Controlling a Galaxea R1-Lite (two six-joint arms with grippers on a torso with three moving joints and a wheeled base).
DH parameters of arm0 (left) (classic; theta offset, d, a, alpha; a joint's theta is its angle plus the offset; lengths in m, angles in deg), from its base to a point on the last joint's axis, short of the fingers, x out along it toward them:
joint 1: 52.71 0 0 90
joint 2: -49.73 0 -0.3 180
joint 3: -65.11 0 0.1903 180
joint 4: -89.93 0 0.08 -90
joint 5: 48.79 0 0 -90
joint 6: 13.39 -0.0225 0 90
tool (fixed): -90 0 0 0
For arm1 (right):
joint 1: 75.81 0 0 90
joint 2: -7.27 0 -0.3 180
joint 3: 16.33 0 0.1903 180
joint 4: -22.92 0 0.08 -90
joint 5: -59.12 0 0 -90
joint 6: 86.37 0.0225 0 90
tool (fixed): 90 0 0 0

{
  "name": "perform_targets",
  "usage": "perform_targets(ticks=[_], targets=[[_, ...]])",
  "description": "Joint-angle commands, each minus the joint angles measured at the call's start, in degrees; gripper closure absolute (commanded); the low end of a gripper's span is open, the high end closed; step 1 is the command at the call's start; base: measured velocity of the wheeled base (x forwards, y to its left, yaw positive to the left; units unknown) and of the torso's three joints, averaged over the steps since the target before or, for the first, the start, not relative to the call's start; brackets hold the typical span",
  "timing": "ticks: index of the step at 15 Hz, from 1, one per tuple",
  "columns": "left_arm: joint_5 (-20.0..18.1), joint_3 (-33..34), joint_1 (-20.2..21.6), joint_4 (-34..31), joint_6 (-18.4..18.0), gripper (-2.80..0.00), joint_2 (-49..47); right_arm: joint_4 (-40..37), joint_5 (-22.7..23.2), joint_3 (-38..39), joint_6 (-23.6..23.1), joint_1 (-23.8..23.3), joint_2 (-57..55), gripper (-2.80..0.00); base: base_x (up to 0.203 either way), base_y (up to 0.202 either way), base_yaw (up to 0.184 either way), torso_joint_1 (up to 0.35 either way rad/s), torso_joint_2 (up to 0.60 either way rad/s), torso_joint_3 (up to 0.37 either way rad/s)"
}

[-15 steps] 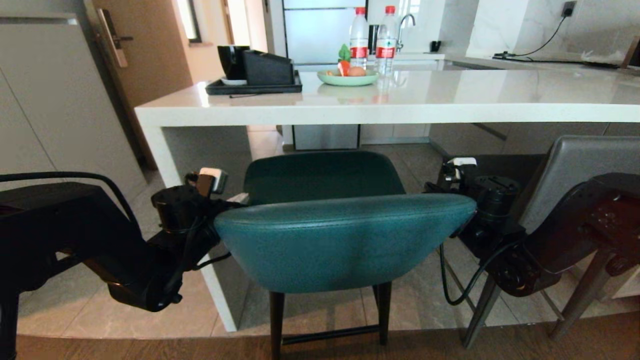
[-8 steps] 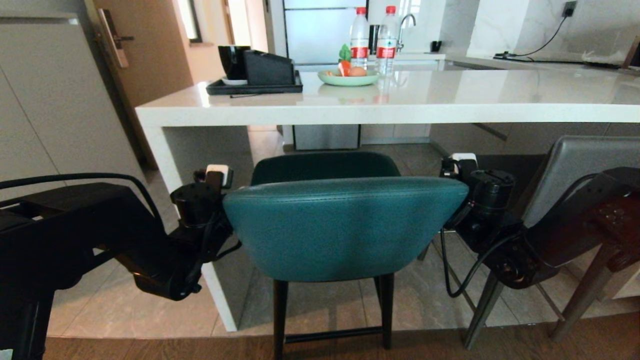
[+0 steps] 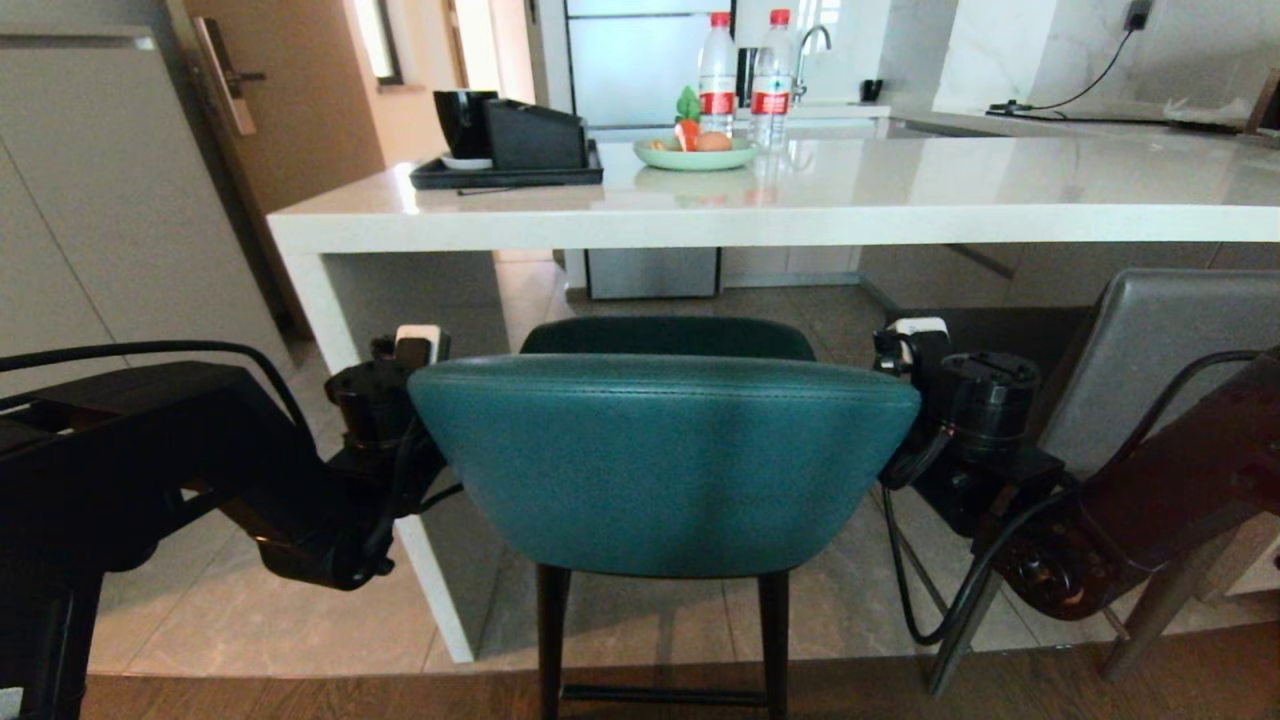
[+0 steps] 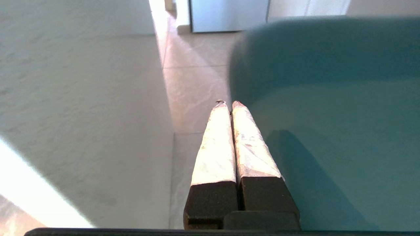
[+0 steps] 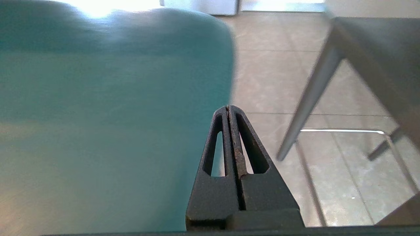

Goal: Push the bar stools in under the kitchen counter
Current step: Pull the blue chair out from under the dining table

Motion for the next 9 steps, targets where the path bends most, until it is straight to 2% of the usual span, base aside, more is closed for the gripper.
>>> perform_targets(ticks=[1,4,6,9], targets=[[0.02,-0.4,0.31,-0.86,0.04,0.0,0.25,0.69,0.23,2.02,0.05,2.2,3.24,0.0,0.0,0.0,0.0,0.0,0.0,0.0],[-0.43,-0.48,0.92,-1.93,0.14,0.0,1.72,0.59,0.23,5.07,-0.04,3.3,7.02,0.0,0.0,0.0,0.0,0.0,0.0,0.0],[-0.76,0.98,0.67,-2.4,0.21,0.0,3.66,0.64,0.3,5.27,0.11,1.84,5.82,0.0,0.0,0.0,0.0,0.0,0.0,0.0],[-2.05,7.3,0.43,-2.5,0.21,0.0,9.66,0.76,0.32,5.34,0.31,0.92,3.92,0.0,0.0,0.0,0.0,0.0,0.0,0.0]])
